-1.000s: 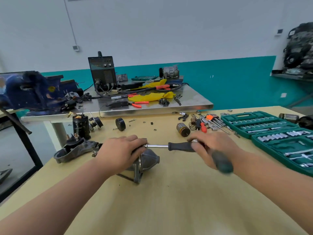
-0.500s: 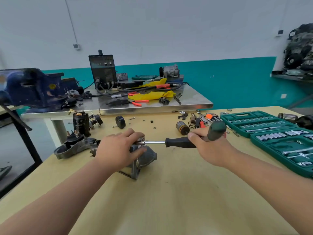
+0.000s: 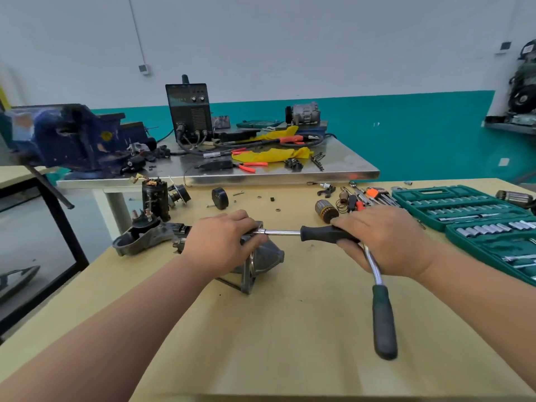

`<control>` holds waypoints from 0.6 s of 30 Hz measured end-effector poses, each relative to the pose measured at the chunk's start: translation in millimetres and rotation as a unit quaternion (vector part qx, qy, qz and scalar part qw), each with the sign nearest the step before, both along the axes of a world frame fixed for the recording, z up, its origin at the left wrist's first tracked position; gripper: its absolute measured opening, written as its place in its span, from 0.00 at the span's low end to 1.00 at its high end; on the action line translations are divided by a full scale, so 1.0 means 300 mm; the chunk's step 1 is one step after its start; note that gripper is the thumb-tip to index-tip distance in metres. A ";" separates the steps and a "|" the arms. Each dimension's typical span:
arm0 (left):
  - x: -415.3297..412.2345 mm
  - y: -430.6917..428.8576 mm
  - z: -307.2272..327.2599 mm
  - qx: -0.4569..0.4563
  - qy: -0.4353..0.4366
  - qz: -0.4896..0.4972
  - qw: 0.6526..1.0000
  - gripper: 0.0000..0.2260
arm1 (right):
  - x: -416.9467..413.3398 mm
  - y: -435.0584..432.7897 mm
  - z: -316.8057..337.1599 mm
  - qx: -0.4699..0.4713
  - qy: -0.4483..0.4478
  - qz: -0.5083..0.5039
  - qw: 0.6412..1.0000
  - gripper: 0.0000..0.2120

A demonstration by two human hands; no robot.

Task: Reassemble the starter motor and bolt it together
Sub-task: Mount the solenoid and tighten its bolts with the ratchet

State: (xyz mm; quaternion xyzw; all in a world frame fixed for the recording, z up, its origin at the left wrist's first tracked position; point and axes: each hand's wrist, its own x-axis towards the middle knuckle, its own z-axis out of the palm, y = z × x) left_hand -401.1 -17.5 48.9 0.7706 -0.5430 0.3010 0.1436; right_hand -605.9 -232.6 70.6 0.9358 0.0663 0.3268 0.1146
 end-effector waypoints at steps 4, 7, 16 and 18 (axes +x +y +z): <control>0.001 0.002 -0.008 -0.012 -0.024 0.009 1.000 0.14 | 0.018 0.041 -0.043 0.197 -0.090 0.016 0.976 0.19; 0.012 -0.005 0.003 -0.028 -0.007 0.010 1.000 0.13 | 0.030 0.046 -0.059 0.263 -0.093 -0.020 0.960 0.13; 0.027 0.025 -0.007 -0.079 -0.017 -0.076 0.994 0.19 | -0.020 -0.059 -0.077 0.225 -0.088 -0.099 0.965 0.14; 0.043 0.036 -0.017 -0.096 -0.018 -0.100 0.990 0.19 | -0.062 -0.126 -0.115 0.293 -0.089 -0.143 0.941 0.07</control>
